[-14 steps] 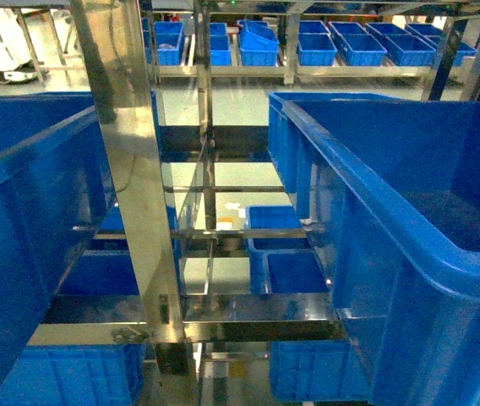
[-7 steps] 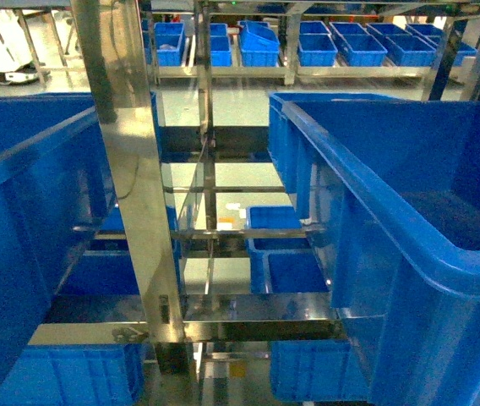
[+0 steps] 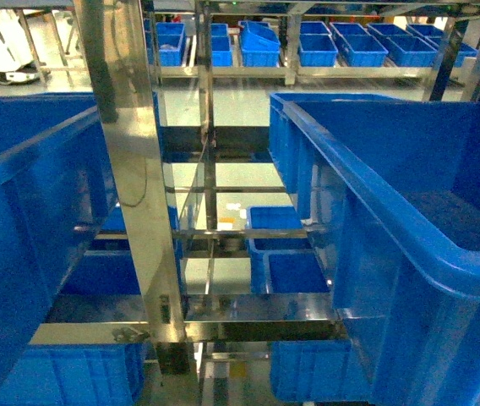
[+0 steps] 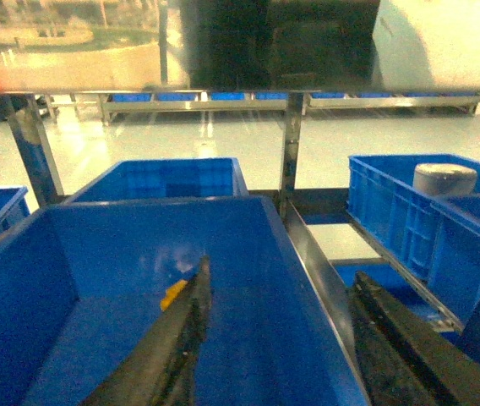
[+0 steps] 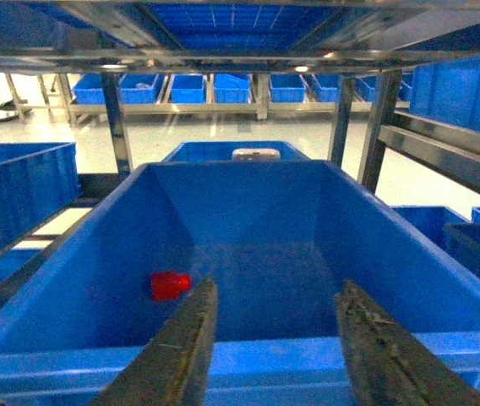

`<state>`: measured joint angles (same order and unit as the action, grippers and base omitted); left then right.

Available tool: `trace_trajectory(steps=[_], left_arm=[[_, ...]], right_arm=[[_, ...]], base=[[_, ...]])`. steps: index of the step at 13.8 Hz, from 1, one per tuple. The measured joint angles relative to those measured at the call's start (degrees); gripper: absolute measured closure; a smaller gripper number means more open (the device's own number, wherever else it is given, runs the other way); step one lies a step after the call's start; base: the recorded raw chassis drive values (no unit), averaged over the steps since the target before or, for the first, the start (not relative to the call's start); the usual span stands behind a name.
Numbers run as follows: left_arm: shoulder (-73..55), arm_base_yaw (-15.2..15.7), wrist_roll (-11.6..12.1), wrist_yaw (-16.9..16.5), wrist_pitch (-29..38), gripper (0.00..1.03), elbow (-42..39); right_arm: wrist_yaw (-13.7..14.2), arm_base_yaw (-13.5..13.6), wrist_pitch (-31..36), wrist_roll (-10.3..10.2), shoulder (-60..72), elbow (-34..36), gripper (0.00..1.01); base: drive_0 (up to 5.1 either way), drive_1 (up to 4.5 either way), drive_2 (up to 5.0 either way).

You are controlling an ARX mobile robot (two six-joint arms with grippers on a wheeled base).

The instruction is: Sort and place red and yellow blocks in left bins

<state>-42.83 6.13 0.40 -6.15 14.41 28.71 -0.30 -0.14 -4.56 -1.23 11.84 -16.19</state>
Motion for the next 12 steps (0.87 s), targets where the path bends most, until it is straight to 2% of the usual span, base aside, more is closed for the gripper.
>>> trace_trajectory(steps=[2, 4, 5, 6, 12], left_arm=[[1.1, -0.5, 0.0, 0.5, 0.9, 0.62, -2.3], [4.9, -2.3, -0.1, 2.4, 3.0, 0.85, -8.2], [6.8, -5.7, -0.2, 5.8, 3.9, 0.98, -10.6], [8.3, -6.5, -0.2, 5.6, 4.3, 1.01, -12.9], [18.0, -6.1, -0.2, 6.2, 3.7, 1.01, -22.1]], right_arm=[[0.0, 0.2, 0.3, 0.3, -0.7, 1.2, 0.66], [0.3, 0.1, 1.4, 0.7, -2.8, 4.1, 0.90], [0.3, 0.1, 2.1, 1.1, -3.6, 5.3, 1.00], [0.2, 0.1, 2.5, 1.0, -4.3, 6.7, 0.99], [0.3, 0.1, 3.8, 1.0, -8.1, 11.9, 0.99]], base=[[0.0, 0.00, 0.0], [0.0, 0.00, 0.0], [0.0, 0.00, 0.0], [0.0, 0.00, 0.0], [0.0, 0.00, 0.0]])
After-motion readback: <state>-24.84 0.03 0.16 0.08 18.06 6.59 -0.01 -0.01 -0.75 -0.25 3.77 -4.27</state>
